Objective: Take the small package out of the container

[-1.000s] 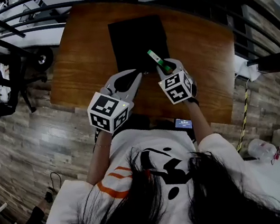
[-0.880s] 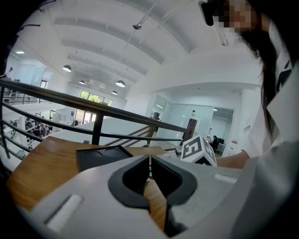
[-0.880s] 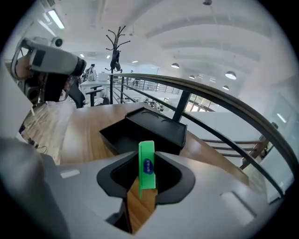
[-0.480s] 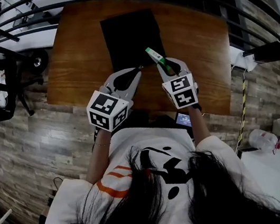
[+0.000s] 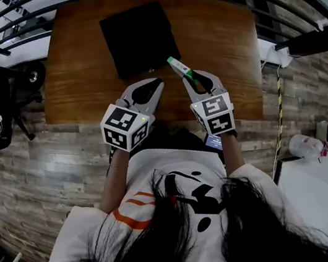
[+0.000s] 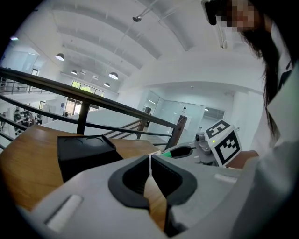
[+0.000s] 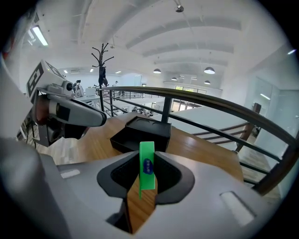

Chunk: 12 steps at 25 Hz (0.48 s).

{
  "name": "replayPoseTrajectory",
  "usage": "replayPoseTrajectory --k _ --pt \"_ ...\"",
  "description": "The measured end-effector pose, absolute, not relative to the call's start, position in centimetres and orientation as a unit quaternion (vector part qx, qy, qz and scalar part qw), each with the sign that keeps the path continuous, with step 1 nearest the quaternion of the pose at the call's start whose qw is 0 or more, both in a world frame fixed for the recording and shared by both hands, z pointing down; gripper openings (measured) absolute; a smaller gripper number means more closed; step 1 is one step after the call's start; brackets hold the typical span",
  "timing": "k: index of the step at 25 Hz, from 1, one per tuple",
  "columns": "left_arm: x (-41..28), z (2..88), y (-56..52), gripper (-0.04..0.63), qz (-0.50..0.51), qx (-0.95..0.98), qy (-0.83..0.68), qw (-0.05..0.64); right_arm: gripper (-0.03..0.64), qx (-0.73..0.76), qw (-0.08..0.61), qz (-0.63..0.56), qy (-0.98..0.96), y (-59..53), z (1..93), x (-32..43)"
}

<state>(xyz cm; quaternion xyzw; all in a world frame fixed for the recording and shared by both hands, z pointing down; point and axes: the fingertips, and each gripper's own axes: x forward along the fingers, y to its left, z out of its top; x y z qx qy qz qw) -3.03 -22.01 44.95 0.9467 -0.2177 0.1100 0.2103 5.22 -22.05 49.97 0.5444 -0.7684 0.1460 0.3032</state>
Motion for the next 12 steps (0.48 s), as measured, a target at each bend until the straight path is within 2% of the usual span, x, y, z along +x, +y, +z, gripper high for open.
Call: replayPoseTrajectory --k 12 --pt "0.7 44.8 -18.8 0.002 0.121 0.954 -0.19 0.199 0.115 0.554 0.291 0.166 -0.762 -16.7 49.9 7.5"
